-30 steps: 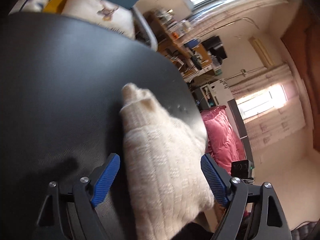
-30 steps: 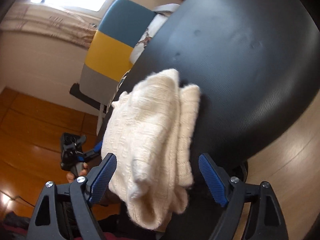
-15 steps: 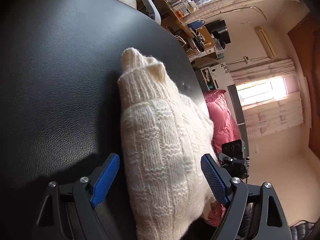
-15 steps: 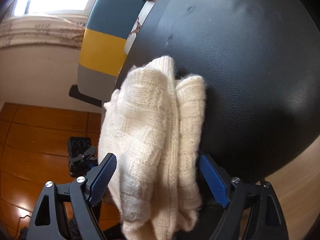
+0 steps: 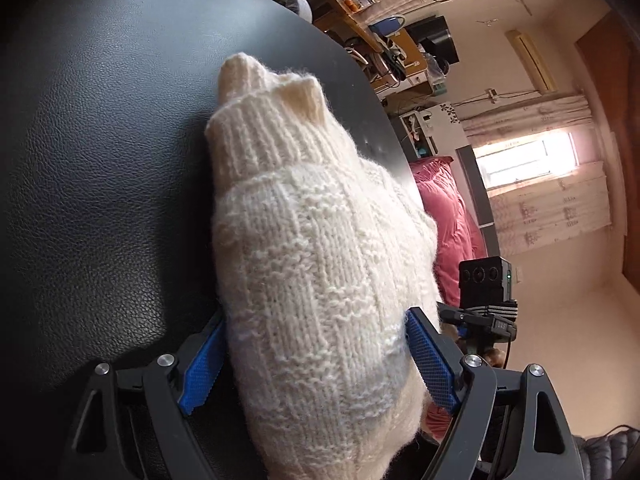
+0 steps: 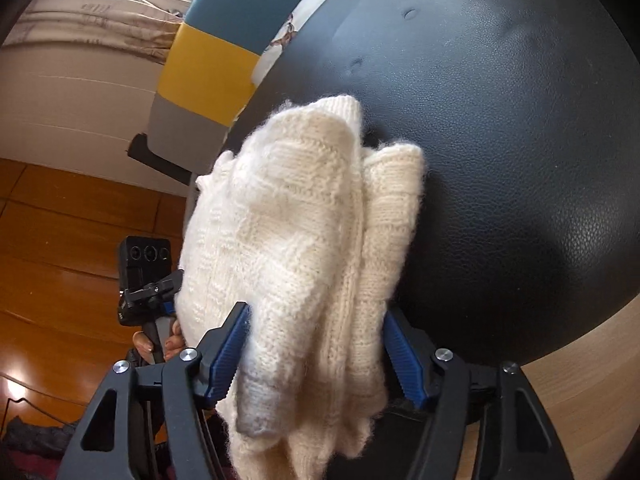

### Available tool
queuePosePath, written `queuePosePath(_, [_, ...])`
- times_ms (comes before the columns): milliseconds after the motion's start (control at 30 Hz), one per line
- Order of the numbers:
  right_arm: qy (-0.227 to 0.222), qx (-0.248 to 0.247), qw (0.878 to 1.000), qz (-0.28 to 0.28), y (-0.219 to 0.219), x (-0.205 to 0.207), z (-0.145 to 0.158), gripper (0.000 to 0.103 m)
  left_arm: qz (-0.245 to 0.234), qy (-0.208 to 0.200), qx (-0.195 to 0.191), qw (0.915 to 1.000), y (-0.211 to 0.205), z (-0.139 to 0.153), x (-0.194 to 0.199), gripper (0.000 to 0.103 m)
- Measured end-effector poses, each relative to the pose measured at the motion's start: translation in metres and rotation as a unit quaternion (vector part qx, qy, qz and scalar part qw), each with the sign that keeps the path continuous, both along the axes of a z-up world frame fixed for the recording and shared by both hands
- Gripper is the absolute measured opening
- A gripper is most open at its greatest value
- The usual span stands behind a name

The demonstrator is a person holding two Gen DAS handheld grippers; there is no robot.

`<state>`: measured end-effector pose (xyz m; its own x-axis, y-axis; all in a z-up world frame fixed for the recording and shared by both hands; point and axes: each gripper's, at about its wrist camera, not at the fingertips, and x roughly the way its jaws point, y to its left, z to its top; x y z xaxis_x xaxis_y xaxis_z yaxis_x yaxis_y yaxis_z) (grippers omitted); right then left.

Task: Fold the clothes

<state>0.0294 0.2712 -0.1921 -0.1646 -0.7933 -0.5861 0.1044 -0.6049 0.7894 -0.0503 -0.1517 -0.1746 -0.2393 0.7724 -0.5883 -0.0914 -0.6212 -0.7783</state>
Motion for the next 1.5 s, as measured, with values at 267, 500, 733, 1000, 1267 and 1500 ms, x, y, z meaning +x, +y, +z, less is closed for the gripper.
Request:
queuePosePath(267, [0.017,-0.010,1.000,0.002,-0.012,0.003,0.002,0.082,-0.004,-0.002,-0.010,0.9999,0.010,0.005,-0.002,0.080])
queuePosePath(500, [0.012,-0.004,1.000,-0.005,-0.012,0.000,-0.001,0.055,0.007,0.006,-0.029,0.9995,0.019,0.010,-0.003,0.082])
queuePosePath(733, [0.036,-0.001,0.999,-0.005,-0.021,0.003,-0.003,0.052,0.008,0.041,-0.072,0.9965,0.027,0.021,0.008,0.065])
queuePosePath(1000, [0.071,0.032,0.997,-0.002,-0.038,-0.002,0.009,0.045,0.035,0.111,-0.127,0.9851,0.036,0.041,0.034,0.049])
queuePosePath(1267, [0.076,0.013,0.996,0.032,-0.073,-0.017,0.011,0.045,0.088,0.154,-0.153,0.9721,0.018,0.050,0.073,0.049])
queuePosePath(1500, [0.096,0.013,0.988,0.120,-0.153,-0.043,0.018,0.038,0.164,0.175,-0.176,0.9547,-0.029,0.059,0.114,0.049])
